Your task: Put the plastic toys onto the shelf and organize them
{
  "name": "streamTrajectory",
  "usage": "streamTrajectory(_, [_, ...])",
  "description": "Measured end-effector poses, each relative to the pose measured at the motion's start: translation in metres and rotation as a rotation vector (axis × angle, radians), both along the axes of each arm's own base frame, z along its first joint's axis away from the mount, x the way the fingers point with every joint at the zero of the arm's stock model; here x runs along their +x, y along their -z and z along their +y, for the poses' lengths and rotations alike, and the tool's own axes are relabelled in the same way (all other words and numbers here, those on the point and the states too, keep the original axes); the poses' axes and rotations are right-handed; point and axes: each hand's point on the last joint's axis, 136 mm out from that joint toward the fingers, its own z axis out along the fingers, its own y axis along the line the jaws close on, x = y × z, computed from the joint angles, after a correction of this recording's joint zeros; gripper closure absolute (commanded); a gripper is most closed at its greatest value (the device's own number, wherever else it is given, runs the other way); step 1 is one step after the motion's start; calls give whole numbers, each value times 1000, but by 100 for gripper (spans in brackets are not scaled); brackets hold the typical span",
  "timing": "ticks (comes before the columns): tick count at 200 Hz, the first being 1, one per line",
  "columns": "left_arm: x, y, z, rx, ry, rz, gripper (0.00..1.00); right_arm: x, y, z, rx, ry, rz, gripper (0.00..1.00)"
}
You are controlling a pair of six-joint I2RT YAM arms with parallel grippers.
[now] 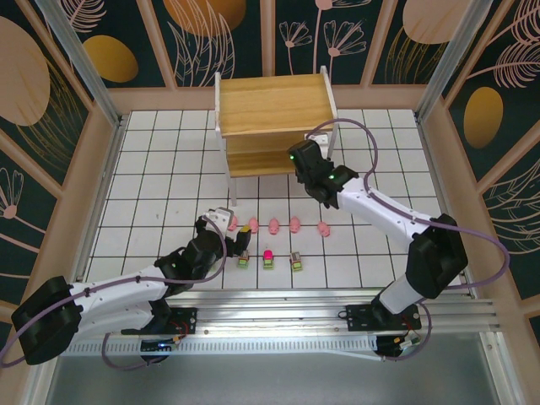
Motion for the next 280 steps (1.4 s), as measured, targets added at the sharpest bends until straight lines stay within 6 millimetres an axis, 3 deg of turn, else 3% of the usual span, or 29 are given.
streamTrajectory(82, [0, 0, 0, 0, 0, 0, 7, 14, 12, 6, 14, -1, 5, 76])
streamTrajectory(122, [0, 0, 0, 0, 0, 0, 7, 18, 9, 6, 36, 10, -15, 74])
streamTrajectory(183, [0, 0, 0, 0, 0, 0, 7, 21, 16, 4, 31, 23, -2, 67])
streamTrajectory(237, [0, 0, 0, 0, -1, 0, 7, 22, 19, 7, 45, 23, 3, 53])
streamTrajectory(280, [0, 0, 1, 1, -5, -2, 7, 22, 19, 8, 49, 19, 4, 50])
